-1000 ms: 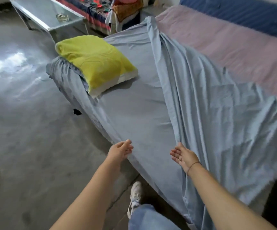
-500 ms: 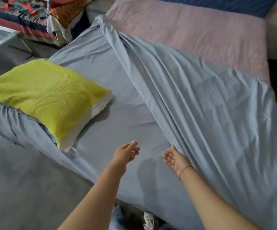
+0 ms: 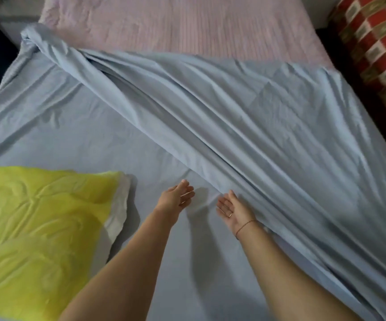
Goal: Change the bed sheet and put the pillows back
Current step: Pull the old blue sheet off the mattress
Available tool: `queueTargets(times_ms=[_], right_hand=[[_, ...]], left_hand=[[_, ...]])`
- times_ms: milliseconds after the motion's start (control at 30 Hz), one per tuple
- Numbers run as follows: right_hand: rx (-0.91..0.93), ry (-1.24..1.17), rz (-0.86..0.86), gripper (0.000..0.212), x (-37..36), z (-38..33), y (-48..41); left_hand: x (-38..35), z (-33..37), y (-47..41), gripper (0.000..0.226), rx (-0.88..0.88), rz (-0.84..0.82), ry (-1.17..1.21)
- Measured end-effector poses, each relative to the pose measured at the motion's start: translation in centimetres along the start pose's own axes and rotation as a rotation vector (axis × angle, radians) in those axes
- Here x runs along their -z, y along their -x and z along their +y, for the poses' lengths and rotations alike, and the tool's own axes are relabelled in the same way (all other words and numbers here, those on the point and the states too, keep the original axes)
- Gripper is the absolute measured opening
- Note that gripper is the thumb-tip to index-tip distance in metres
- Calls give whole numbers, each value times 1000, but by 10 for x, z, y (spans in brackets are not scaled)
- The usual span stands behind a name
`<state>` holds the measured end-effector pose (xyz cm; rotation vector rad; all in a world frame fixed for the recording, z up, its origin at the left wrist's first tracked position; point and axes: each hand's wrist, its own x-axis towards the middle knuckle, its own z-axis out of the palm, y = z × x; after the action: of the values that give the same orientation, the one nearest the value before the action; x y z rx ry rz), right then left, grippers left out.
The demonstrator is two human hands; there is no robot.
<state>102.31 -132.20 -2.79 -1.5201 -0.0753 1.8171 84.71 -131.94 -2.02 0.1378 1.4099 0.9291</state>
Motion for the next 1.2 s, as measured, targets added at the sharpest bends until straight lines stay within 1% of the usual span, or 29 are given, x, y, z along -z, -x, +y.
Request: queueTargets(times_ms=[133,300,500,633,700,800,867,967,1033,1067,1133,1200], right_hand=[[-46,-73,13,53,-27,5,-25],[-111,-113,22,49,-51,6,-52],[-114,-189,15,43,-68,2,-67],[-132,-180,-12,49,-72,3,-69],[-170,-149,-43,55,-71,5,-68],[-228,-112,-64,61,-69,10,-65],[-211,-143,-35,57,-66,11,-65],[-120,-259,73,42,-57,7,-68],[-82,-359,157,32,-51,2,-69],[-70,-413,188,27,-48,0,-69],[-48,-480,226,16,-44,-1,-69],[-32,-436,234,12,-43,4,-65]], left_hand=[[-1,13,-42,22,50,-5,6],[-8,25,-89,23,67,20,65],[-13,36,-110,26,54,-31,58],[-15,36,-117,21,79,-78,56],[-19,38,-119,19,94,-54,52],[-28,42,-123,18,81,72,30],[-33,42,-125,18,66,134,10],[-35,40,-127,24,50,212,-47],[-33,39,-127,25,68,256,19],[-31,40,-125,22,88,264,84],[-30,42,-118,11,137,206,205],[-28,41,-110,17,207,70,233]])
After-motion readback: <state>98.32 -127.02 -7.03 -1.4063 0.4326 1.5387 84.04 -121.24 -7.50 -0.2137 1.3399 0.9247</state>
